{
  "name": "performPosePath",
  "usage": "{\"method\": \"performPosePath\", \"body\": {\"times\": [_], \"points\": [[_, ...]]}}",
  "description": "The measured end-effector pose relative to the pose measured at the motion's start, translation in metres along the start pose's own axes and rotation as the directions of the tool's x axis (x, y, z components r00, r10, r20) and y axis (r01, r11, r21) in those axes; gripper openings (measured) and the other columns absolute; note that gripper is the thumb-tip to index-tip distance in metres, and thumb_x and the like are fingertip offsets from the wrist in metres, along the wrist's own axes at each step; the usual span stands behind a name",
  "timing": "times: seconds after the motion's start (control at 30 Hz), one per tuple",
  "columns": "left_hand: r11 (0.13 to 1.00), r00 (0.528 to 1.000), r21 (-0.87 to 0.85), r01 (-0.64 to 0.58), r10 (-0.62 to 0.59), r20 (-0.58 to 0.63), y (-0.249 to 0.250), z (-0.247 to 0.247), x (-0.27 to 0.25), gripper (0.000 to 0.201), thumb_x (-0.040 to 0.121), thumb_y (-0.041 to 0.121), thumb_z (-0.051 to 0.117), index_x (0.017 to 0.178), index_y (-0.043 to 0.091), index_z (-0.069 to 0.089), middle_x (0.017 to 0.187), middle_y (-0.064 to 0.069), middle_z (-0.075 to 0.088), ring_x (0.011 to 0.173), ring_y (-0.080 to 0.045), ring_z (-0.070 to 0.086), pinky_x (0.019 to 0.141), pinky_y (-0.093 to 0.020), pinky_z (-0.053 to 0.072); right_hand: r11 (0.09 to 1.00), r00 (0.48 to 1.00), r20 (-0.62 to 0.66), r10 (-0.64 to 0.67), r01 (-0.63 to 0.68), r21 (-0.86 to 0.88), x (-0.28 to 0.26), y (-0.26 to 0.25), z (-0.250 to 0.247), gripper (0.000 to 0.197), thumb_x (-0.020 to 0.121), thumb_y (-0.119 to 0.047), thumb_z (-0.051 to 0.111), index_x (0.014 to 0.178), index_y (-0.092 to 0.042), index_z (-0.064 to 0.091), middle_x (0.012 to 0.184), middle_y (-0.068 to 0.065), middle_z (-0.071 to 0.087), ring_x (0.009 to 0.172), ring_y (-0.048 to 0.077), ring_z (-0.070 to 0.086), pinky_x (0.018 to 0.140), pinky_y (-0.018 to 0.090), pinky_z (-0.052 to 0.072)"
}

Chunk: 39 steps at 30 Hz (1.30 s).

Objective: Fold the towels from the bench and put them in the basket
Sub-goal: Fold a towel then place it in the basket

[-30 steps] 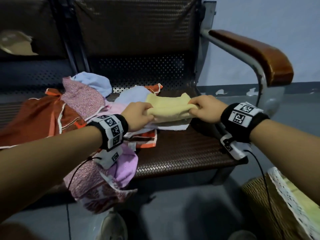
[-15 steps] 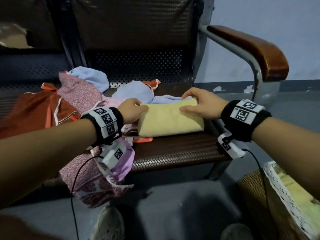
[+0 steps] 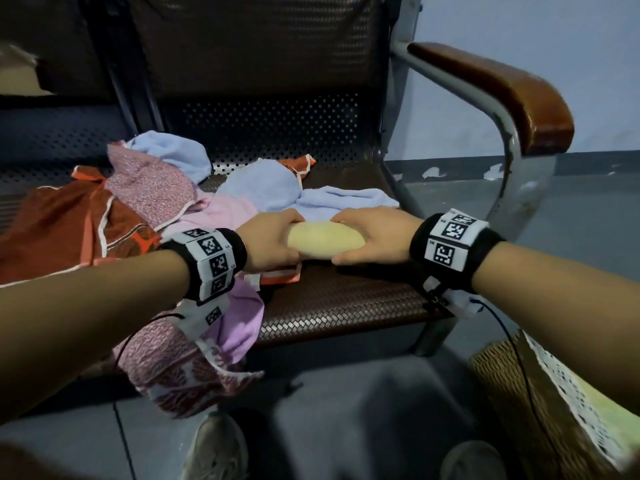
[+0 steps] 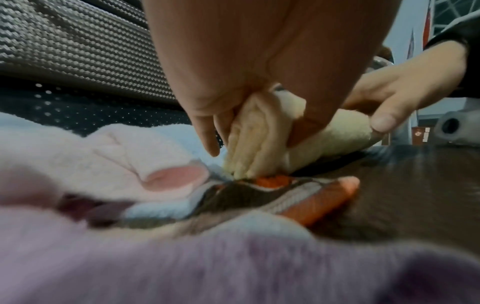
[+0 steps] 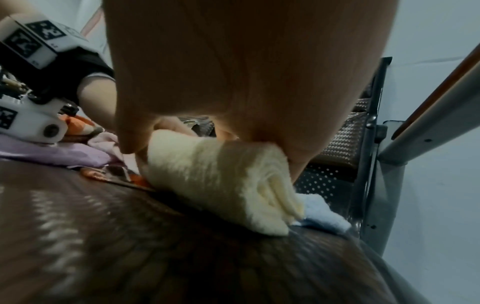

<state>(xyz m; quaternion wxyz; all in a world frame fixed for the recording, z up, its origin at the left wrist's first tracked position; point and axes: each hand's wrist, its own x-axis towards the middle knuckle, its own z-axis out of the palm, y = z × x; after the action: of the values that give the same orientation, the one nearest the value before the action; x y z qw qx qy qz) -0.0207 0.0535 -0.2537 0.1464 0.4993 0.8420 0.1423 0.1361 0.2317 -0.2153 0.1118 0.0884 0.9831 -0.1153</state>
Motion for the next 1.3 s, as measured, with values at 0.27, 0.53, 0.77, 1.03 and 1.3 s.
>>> {"method": "performPosePath", "body": {"times": [0.27, 0.53, 0.77, 1.03, 1.3], "points": [[0.896, 0.911, -0.404, -0.184, 0.001, -0.412, 0.062, -0.051, 0.006, 0.038, 0.069, 0.048, 0.069, 0.1, 0.027, 0.063, 0.089, 0.005, 0.07, 0.082, -0.015, 0.064, 0.077, -0.037, 0.053, 0.947, 0.988, -0.143, 0.052, -0.003, 0.322, -0.014, -0.001, -0.035, 0.058, 0.076, -0.048, 0.079, 0.126, -0.028, 0.057, 0.115, -0.005, 0.068, 0.103, 0.015, 0.064, 0.093, 0.035, 0.05], [0.602, 0.882, -0.695, -0.394, 0.035, -0.469, 0.169, -0.055, 0.018, 0.084, 0.063, 0.062, 0.084, 0.131, 0.029, 0.047, 0.12, 0.006, 0.06, 0.101, -0.001, 0.065, 0.073, -0.021, 0.057, 0.512, 0.935, -0.203, 0.29, 0.028, 0.858, -0.119, 0.051, -0.067, 0.039, 0.084, -0.029, 0.073, 0.119, -0.015, 0.068, 0.113, 0.003, 0.074, 0.106, 0.022, 0.071, 0.097, 0.042, 0.053], [0.537, 0.998, -0.843, -0.028, 0.064, 0.008, 0.293, 0.034, 0.049, 0.118, 0.07, 0.04, 0.087, 0.149, 0.015, 0.002, 0.106, 0.001, 0.07, 0.085, -0.019, 0.075, 0.081, -0.039, 0.061, 0.23, 0.825, -0.199, 0.529, 0.086, 0.969, -0.245, 0.132, -0.03, 0.035, 0.092, -0.028, 0.063, 0.127, -0.022, 0.061, 0.121, 0.002, 0.072, 0.111, 0.023, 0.069, 0.09, 0.042, 0.058], [0.693, 0.921, -0.69, -0.209, -0.098, -0.377, 0.351, 0.115, 0.055, 0.113, 0.087, 0.02, 0.062, 0.151, 0.017, -0.031, 0.109, -0.001, 0.066, 0.083, -0.009, 0.067, 0.085, -0.025, 0.055, -0.121, 0.58, 0.026, 0.814, 0.125, 0.985, -0.316, 0.21, 0.072, 0.031, 0.094, -0.024, 0.058, 0.125, -0.02, 0.062, 0.113, 0.0, 0.075, 0.107, 0.022, 0.071, 0.093, 0.043, 0.054], [0.893, 0.934, -0.433, -0.121, 0.25, 0.255, 0.416, 0.214, 0.071, 0.058, 0.099, 0.046, 0.051, 0.145, 0.012, 0.04, 0.143, -0.009, 0.051, 0.128, -0.03, 0.051, 0.092, -0.033, 0.041, -0.417, 0.547, 0.22, 0.808, 0.265, 0.869, -0.31, 0.235, 0.123, 0.038, 0.099, -0.018, 0.047, 0.135, -0.006, 0.055, 0.122, 0.016, 0.07, 0.111, 0.032, 0.068, 0.096, 0.047, 0.054]]}}
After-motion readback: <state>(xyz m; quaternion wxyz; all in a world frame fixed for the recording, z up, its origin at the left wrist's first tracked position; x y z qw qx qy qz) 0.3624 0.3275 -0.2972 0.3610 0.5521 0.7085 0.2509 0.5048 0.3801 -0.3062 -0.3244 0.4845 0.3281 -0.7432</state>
